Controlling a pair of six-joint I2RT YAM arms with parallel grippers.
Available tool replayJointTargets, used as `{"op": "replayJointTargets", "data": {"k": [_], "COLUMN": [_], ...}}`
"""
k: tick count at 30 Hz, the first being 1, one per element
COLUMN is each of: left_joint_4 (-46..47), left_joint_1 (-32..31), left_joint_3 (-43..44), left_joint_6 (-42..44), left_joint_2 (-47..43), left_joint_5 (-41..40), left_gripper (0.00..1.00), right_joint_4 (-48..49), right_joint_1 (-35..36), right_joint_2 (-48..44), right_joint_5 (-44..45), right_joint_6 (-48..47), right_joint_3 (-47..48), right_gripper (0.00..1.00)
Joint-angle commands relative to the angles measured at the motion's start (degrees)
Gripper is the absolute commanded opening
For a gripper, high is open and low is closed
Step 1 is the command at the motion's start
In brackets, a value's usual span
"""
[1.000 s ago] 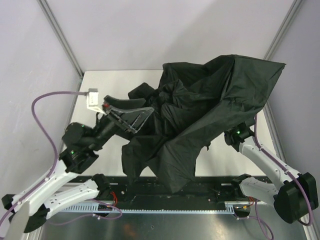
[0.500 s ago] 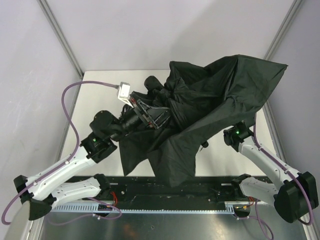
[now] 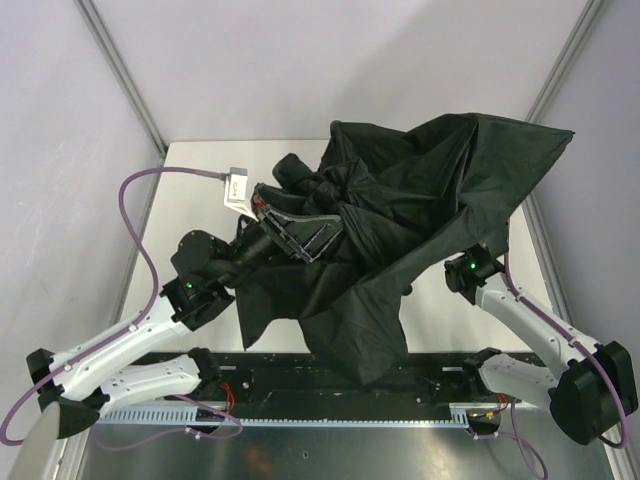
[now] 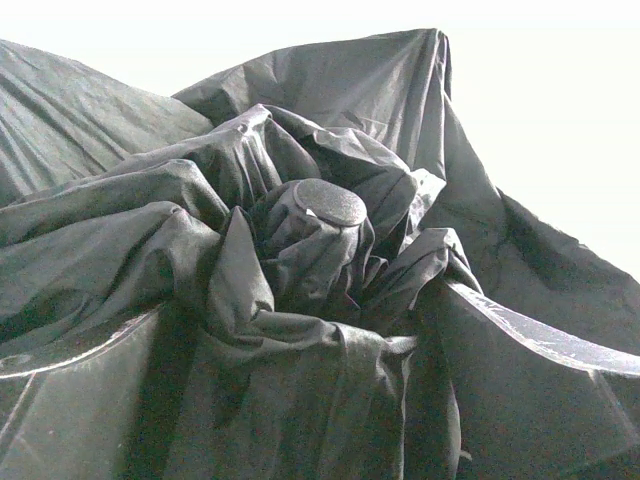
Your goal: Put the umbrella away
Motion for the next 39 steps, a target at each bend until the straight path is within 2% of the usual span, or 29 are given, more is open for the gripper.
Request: {"op": "replayJointTargets", "data": {"k": [1, 5, 11, 15, 19, 23, 30, 36, 39], "left_joint_4": [4.9, 6.2, 8.8, 9.1, 9.2, 10.4, 18.0, 19.4, 19.4], "left_joint_1": [-0.6, -0.4, -0.4, -0.5, -0.5, -0.6, -2.2, -2.3, -2.4], "left_joint_3": [3.2, 2.3, -2.7, -0.6, 1.1, 2.9, 2.0, 3.4, 4.4], "left_joint_6": [-1.5, -0.9, -0.3, -2.0, -3.4, -4.1, -0.9, -1.8, -2.8], "left_joint_2": [0.8, -0.9, -7.1, -3.9, -0.2, 2.2, 2.1, 4.4, 5.9], "left_joint_5": [-2.0, 1.3, -0.1, 2.9, 2.5, 3.4, 5.0, 7.5, 7.2], "left_gripper": [0.99, 0.99, 1.00, 0.99, 0.99, 0.99, 0.99, 0.99, 0.99], "right_joint_4": [0.2, -2.1, -1.6, -0.6, -0.5, -6.2, -15.2, -19.0, -26.0], "right_joint_1": [0.8, 0.6, 0.8, 1.3, 1.7, 2.4, 4.6, 5.8, 7.5], "right_joint_2": [-1.0, -1.6, -1.2, -1.1, -1.5, -2.2, -2.5, -2.4, -2.6], "right_joint_5": [0.7, 1.0, 1.0, 1.1, 1.1, 1.7, 3.2, 4.4, 6.5], "right_joint_6": [-2.8, -4.4, -4.5, -4.1, -4.0, -7.9, -14.8, -16.9, -22.1], "right_joint_3": [1.3, 1.3, 1.3, 1.3, 1.6, 2.2, 3.6, 4.8, 6.6], "right_gripper": [0.00, 0.00, 0.00, 0.00, 0.00, 0.00, 0.00, 0.00, 0.00]}}
